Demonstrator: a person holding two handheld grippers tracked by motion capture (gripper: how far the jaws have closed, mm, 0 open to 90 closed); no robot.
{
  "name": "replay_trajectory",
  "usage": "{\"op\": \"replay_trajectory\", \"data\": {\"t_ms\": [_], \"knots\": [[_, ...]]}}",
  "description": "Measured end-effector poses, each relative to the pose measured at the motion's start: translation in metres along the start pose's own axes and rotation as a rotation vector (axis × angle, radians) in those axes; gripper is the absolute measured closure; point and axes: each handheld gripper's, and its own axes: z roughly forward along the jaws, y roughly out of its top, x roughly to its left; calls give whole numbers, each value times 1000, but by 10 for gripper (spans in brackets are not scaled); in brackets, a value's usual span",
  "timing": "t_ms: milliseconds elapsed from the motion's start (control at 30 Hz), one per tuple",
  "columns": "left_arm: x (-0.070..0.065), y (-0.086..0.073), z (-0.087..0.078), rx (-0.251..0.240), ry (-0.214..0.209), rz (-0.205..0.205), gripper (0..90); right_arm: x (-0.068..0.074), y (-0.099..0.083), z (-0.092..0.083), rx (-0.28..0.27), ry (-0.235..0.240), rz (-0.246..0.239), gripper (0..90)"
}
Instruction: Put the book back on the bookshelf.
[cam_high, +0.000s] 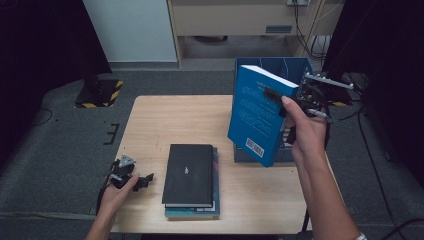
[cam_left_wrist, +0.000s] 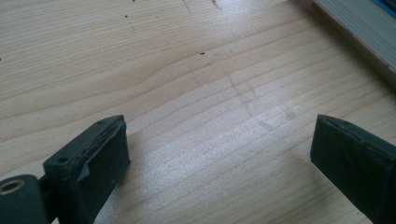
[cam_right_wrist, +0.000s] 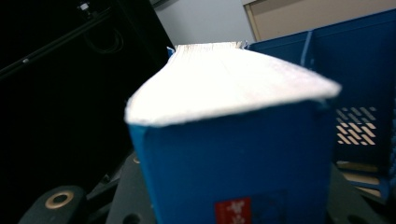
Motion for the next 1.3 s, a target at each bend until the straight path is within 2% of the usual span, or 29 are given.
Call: {"op": "replay_trajectory", "data": {"t_ms": [67,267,467,700,933,1300], "knots": [[0,0,0,4,0,2,38,-7,2,-4,-15,-16,9,594],[0,0,0,4,1,9,38,-15,5,-5,-27,-45,13,593],[0,0,0,4,4,13,38,-23,9,3,-39,-71,8,593],[-2,0,1,13,13,33,34,-36,12,16,-54,-93,25,592],[-3,0,1,9,16,34,33,-38,14,26,-60,-102,22,591],[-2,-1,2,10,16,40,32,-38,12,42,-28,-127,-5,590]]}}
